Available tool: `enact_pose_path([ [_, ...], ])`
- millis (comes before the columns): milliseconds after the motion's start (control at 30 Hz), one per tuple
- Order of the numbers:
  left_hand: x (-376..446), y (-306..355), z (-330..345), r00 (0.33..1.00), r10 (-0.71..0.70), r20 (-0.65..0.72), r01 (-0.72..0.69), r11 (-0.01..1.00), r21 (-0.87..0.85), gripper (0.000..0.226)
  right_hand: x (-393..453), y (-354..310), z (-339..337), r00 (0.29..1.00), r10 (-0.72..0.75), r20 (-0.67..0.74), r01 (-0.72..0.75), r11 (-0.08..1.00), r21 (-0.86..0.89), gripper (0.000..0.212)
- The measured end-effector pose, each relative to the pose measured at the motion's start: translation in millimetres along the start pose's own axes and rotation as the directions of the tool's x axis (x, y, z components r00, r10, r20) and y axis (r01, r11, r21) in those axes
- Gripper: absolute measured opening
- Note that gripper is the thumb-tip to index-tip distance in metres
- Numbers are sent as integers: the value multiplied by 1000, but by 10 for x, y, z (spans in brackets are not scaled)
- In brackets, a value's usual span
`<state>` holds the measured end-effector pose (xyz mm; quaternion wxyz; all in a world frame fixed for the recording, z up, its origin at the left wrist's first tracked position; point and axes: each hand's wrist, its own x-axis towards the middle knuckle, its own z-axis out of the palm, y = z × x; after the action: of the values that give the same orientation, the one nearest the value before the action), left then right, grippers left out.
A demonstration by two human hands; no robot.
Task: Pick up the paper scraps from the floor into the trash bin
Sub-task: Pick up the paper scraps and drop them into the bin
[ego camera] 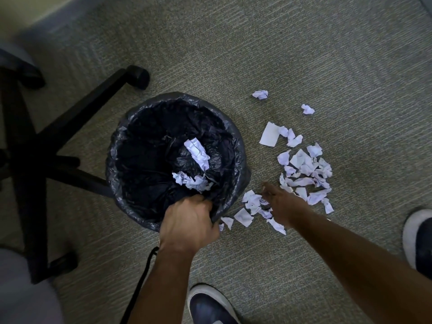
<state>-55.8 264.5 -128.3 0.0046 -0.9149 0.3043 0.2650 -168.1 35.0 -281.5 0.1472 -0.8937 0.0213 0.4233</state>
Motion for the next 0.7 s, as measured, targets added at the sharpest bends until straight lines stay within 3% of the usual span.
enact_pose_path([
  [167, -3, -4, 7, 1000, -6, -6, 6, 1000, 5, 39, -3, -33, -14, 1000, -22, -21, 20, 997, -78, 62],
  [700, -20, 25, -40, 999, -36, 29, 36, 999, 26, 28, -9, -176, -187, 996, -22, -90, 5, 984, -179, 48],
])
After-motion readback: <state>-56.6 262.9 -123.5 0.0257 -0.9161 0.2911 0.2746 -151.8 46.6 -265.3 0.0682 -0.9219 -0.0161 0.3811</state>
